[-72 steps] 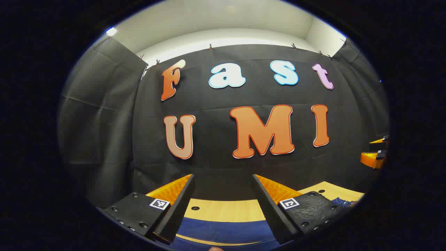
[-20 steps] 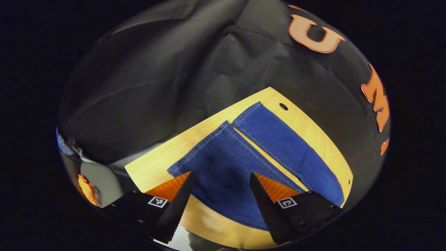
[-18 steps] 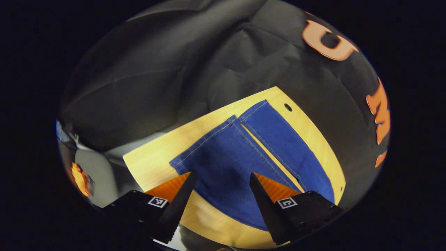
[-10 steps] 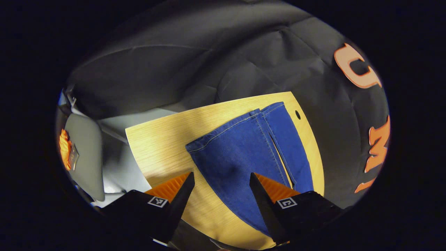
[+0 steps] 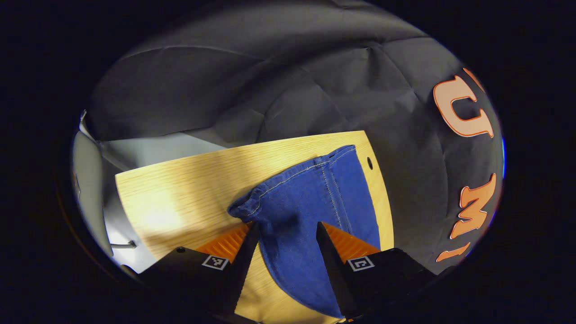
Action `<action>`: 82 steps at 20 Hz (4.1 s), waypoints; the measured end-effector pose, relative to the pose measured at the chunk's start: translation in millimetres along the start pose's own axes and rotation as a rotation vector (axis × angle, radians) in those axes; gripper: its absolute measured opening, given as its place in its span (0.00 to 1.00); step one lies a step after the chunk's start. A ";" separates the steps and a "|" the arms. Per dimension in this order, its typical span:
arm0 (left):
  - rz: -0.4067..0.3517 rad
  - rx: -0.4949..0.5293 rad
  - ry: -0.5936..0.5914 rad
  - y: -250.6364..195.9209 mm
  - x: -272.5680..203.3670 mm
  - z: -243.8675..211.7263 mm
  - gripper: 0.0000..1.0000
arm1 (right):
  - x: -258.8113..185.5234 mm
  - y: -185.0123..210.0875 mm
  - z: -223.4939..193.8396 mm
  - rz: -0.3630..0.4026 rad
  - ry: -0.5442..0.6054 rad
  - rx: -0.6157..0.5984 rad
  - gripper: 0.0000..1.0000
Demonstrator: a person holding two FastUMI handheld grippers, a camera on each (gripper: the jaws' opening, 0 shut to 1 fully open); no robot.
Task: Grasp the waist and the cuffs of the jeans and fold them to make the two legs overlap; first hold the waist and fold one-third of the jeans toward the cuffs, then hold the cuffs and fold the remaining one-third in the same direction to finish folding.
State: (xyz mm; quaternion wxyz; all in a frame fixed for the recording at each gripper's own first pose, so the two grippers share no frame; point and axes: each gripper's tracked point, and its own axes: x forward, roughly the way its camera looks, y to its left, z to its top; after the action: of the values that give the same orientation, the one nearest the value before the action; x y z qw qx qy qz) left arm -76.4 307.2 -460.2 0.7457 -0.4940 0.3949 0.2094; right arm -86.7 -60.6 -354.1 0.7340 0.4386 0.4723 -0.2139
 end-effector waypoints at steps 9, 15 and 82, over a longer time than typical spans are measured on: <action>0.056 0.103 0.006 -12.1 39.5 5.1 0.21 | 1.1 -19.7 18.8 -0.042 -0.027 0.019 0.98; 0.035 0.107 -0.019 -21.8 30.9 4.7 0.04 | 15.9 -41.0 23.2 -0.089 -0.023 0.041 0.98; 0.079 0.597 0.038 -246.6 136.4 75.5 0.94 | 86.6 146.6 152.1 0.125 0.000 0.383 0.37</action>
State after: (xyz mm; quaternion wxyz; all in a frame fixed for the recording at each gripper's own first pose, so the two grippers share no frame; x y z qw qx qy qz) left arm 207.6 260.0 -412.8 0.8417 -0.2413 0.4718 0.1036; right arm 137.1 -103.8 -339.9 0.6490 0.5989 0.3946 -0.2538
